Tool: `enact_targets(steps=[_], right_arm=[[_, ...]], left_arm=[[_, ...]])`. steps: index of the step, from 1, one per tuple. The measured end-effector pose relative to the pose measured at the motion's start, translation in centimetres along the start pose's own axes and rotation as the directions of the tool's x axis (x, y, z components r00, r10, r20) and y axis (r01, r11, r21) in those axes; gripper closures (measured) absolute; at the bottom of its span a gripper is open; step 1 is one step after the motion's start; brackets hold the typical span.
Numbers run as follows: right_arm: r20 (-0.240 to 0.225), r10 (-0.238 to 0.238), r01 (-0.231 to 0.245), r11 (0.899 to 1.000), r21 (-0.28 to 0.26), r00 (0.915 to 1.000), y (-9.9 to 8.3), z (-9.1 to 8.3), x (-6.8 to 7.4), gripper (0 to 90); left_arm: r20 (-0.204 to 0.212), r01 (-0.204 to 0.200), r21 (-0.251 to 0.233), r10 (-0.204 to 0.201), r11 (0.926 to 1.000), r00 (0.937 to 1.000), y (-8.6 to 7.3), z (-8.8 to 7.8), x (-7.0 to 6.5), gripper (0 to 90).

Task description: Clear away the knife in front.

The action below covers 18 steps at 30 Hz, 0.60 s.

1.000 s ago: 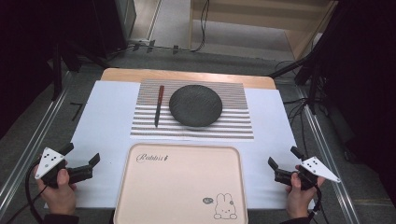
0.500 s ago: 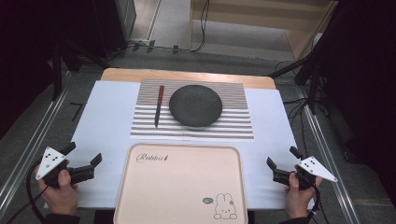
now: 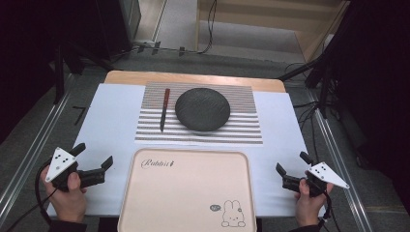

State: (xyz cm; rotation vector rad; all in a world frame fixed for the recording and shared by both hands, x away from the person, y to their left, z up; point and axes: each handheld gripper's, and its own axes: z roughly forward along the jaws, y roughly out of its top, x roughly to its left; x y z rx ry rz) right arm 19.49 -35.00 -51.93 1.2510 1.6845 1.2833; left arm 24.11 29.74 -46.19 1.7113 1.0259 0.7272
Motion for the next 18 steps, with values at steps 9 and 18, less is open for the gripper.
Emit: enact_targets(steps=[9, 18], right_arm=[[0.001, -0.005, 0.005, 1.0, -0.001, 1.0, 0.0, 0.0, 0.0, 0.0], [-0.01, 0.0, 0.0, 1.0, -0.013, 0.9999, 0.0, -0.2, 0.0, 0.0]], left_arm=[[0.044, -0.006, 0.021, 0.005, 0.9998, 0.999, 1.9, 1.8, -0.9, 0.0], [0.071, -0.041, 0.035, 0.038, 0.9986, 0.9967, 3.8, 4.2, -2.0, 0.0]])
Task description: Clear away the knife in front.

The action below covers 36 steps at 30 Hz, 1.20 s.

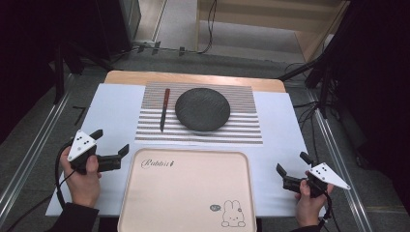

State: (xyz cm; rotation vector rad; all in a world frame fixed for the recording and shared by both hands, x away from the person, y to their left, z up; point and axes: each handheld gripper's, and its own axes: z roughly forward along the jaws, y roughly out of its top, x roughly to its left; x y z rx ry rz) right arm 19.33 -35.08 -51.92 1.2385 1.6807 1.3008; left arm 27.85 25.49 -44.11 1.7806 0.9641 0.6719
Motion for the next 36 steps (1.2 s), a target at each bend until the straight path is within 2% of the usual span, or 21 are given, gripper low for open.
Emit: enact_targets(steps=[5, 11, 15, 17, 20, 30, 34, 36], right_arm=[[0.001, 0.0, 0.0, 1.0, -0.001, 1.0, 0.0, 0.0, 0.0, 0.0], [-0.008, -0.004, 0.003, 1.0, -0.013, 1.0, 0.0, 0.0, 0.0, 0.0], [-0.012, -0.006, 0.006, 1.0, -0.012, 0.9999, 0.0, 0.0, 0.0, 0.0], [-0.012, -0.007, 0.007, 1.0, -0.011, 0.9999, 0.0, 0.0, 0.1, 0.0], [-0.013, -0.007, 0.007, 1.0, -0.012, 0.9999, 0.0, 0.0, 0.0, 0.0], [-0.014, -0.007, 0.007, 1.0, -0.015, 0.9999, 0.0, 0.0, 0.1, 0.0], [-0.016, -0.014, 0.014, 1.0, -0.007, 0.9998, 0.0, 0.0, 0.1, 0.0], [-0.016, -0.016, 0.016, 1.0, -0.005, 0.9997, 0.0, 0.1, 0.2, 0.0]], left_arm=[[0.023, 0.006, -0.002, -0.006, 1.0, 0.9997, 1.0, 1.1, -0.2, 0.0], [0.03, 0.016, -0.002, -0.016, 0.9999, 0.9994, 2.0, 2.5, -0.5, 0.0], [0.053, 0.016, 0.003, -0.016, 0.9999, 0.9985, 2.6, 3.4, -0.6, 0.0], [0.051, 0.017, 0.003, -0.017, 0.9999, 0.9986, 2.9, 3.9, -0.6, 3.9], [0.054, 0.013, 0.006, -0.013, 0.9999, 0.9984, 3.2, 4.4, -0.6, 3.8], [0.064, 0.009, 0.066, -0.013, 0.9977, 0.9979, 4.4, 6.8, -0.4, 3.2], [0.087, 0.037, 0.089, -0.044, 0.9954, 0.9953, 5.1, 8.0, -0.1, 2.1], [0.084, 0.032, 0.094, -0.04, 0.9951, 0.9956, 5.3, 8.2, -0.1, 2.1]])
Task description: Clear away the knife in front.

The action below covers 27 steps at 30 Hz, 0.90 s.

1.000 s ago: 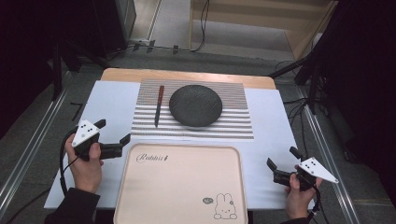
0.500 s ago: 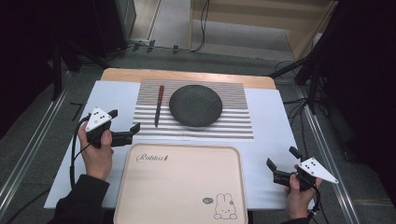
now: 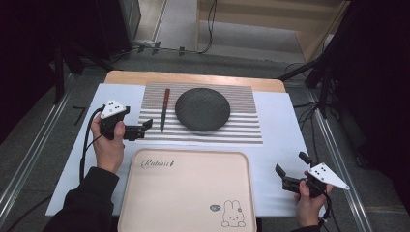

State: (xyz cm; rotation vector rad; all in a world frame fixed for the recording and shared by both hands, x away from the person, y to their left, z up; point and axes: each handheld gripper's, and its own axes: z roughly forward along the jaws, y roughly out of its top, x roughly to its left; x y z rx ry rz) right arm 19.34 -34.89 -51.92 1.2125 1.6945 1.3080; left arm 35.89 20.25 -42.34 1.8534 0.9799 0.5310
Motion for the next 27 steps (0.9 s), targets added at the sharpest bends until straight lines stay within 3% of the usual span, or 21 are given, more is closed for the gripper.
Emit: enact_targets(steps=[5, 12, 19, 24, 27], right_arm=[[-0.002, -0.002, 0.002, 1.0, 0.002, 1.0, 0.0, 0.0, 0.0, 0.0], [-0.004, -0.008, 0.008, 1.0, 0.007, 1.0, 0.0, 0.1, 0.1, 0.0], [-0.004, -0.011, 0.011, 1.0, 0.01, 0.9999, 0.0, 0.2, 0.1, 0.0], [-0.006, -0.012, 0.013, 1.0, 0.011, 0.9999, 0.0, 0.2, 0.2, 0.0], [-0.006, -0.013, 0.013, 1.0, 0.012, 0.9999, 0.0, 0.2, 0.1, 0.0]], left_arm=[[-0.001, -0.016, 0.032, 0.016, 0.9994, 0.9999, 0.8, 1.2, 0.1, 2.1], [0.007, 0.011, 0.067, -0.011, 0.9977, 0.9999, 1.7, 3.1, 0.6, 2.2], [-0.019, 0.045, 0.091, -0.044, 0.9948, 0.9989, 2.7, 5.0, 1.1, 6.4], [-0.046, 0.052, 0.13, -0.047, 0.9901, 0.9979, 3.6, 6.5, 1.4, 12.1], [-0.046, 0.076, 0.159, -0.07, 0.9844, 0.9965, 4.0, 7.4, 1.8, 13.3]])
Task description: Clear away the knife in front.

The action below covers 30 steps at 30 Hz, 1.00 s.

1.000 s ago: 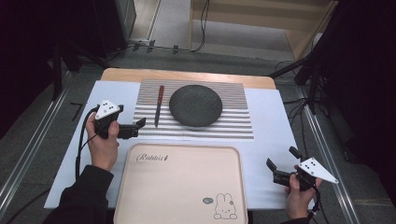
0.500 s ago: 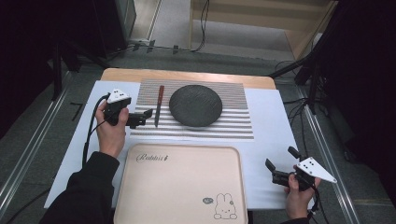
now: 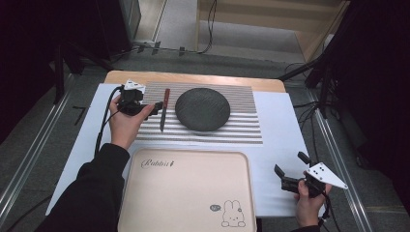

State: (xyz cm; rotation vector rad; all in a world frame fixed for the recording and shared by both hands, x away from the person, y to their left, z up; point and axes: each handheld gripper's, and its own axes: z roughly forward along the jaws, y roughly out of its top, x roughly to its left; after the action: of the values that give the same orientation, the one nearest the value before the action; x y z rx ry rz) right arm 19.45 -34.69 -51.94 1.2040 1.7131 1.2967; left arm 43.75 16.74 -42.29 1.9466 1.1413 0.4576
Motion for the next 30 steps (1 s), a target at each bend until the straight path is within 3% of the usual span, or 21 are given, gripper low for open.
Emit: enact_targets(steps=[6, 12, 15, 23, 30], right_arm=[[0.0, 0.0, 0.0, 1.0, 0.001, 1.0, 0.0, 0.0, 0.0, 0.0], [-0.002, -0.001, 0.001, 1.0, 0.003, 1.0, 0.0, 0.0, 0.0, 0.0], [-0.002, 0.002, -0.002, 1.0, 0.002, 1.0, 0.0, 0.0, 0.0, 0.0], [0.0, 0.012, -0.012, 1.0, -0.003, 0.9999, 0.0, 0.0, -0.1, 0.0], [0.0, 0.011, -0.011, 1.0, -0.003, 0.9999, 0.0, 0.0, -0.1, 0.0]], left_arm=[[-0.02, 0.004, 0.073, -0.003, 0.9973, 0.9998, 0.9, 1.9, 0.0, 18.6], [-0.037, 0.009, 0.142, -0.004, 0.9899, 0.9993, 1.9, 3.9, -0.3, 27.6], [-0.038, 0.03, 0.178, -0.024, 0.9836, 0.999, 2.3, 5.0, -0.3, 32.6], [-0.061, 0.046, 0.268, -0.03, 0.9622, 0.9977, 2.7, 7.5, 0.0, 44.9], [-0.073, 0.074, 0.313, -0.053, 0.9467, 0.9959, 2.5, 8.8, 0.5, 51.5]])
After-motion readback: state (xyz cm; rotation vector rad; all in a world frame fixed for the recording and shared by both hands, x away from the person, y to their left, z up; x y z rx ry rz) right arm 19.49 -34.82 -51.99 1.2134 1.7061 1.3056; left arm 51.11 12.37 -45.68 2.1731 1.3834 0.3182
